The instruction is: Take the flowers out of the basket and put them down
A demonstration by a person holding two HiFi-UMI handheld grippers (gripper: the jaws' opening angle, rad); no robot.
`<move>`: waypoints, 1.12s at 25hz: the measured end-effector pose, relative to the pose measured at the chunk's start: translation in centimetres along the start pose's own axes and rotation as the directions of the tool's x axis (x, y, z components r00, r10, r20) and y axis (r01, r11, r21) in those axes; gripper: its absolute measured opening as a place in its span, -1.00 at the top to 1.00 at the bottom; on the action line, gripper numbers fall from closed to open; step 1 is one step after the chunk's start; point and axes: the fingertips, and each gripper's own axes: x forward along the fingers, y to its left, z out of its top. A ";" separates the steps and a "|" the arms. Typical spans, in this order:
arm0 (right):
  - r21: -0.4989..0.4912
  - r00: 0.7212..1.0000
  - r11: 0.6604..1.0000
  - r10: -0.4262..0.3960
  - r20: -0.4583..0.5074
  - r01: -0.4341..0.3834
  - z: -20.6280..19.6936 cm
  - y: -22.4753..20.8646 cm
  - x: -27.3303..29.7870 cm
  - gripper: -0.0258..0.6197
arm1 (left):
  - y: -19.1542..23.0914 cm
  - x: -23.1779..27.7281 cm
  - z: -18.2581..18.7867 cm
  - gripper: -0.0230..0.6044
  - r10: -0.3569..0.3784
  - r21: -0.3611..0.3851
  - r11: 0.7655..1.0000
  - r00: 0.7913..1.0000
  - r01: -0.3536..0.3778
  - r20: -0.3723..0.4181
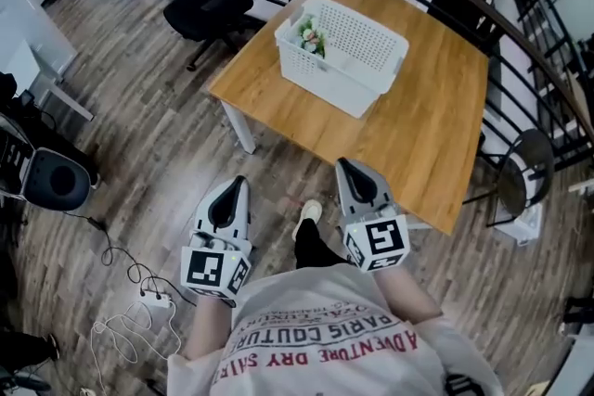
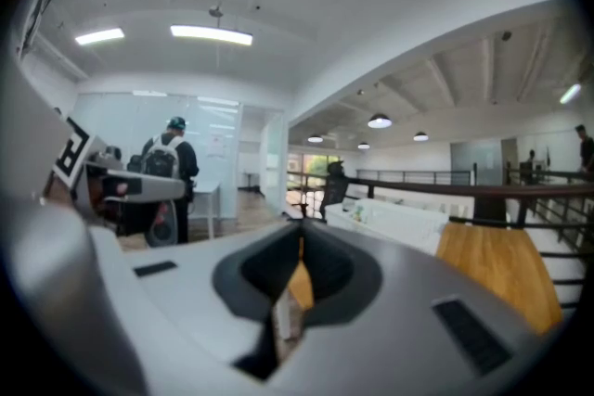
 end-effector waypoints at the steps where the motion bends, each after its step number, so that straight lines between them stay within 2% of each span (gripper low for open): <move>1: 0.002 1.000 1.000 0.005 0.006 -0.005 0.4 -1.0 1.4 0.83 | 0.7 1.4 0.3 0.84 0.009 0.005 1.000 1.000 -0.009 0.001; 5: 0.027 1.000 0.999 0.025 0.019 -0.026 1.8 -5.3 7.2 0.83 | 2.6 7.6 1.6 0.84 0.042 0.018 0.999 0.999 -0.042 -0.005; 13: 0.021 0.996 0.996 0.083 0.027 -0.084 3.1 -13.3 17.9 0.83 | 4.7 22.0 3.2 0.84 0.018 0.023 1.000 1.000 -0.018 -0.003; 19: 0.041 0.997 0.997 0.064 -0.040 -0.063 2.2 -17.7 22.4 0.83 | 5.2 29.8 2.5 0.84 -0.054 0.014 0.998 0.995 0.056 -0.082; 22: 0.058 0.998 0.998 0.016 -0.053 -0.013 2.2 -18.9 23.5 0.83 | 6.3 32.2 2.2 0.84 -0.090 -0.008 0.996 0.991 0.089 -0.102; 28: 0.078 0.992 0.994 -0.073 -0.101 0.081 1.0 -21.8 25.4 0.83 | 6.7 37.5 1.4 0.84 -0.223 -0.014 0.975 0.967 0.223 -0.120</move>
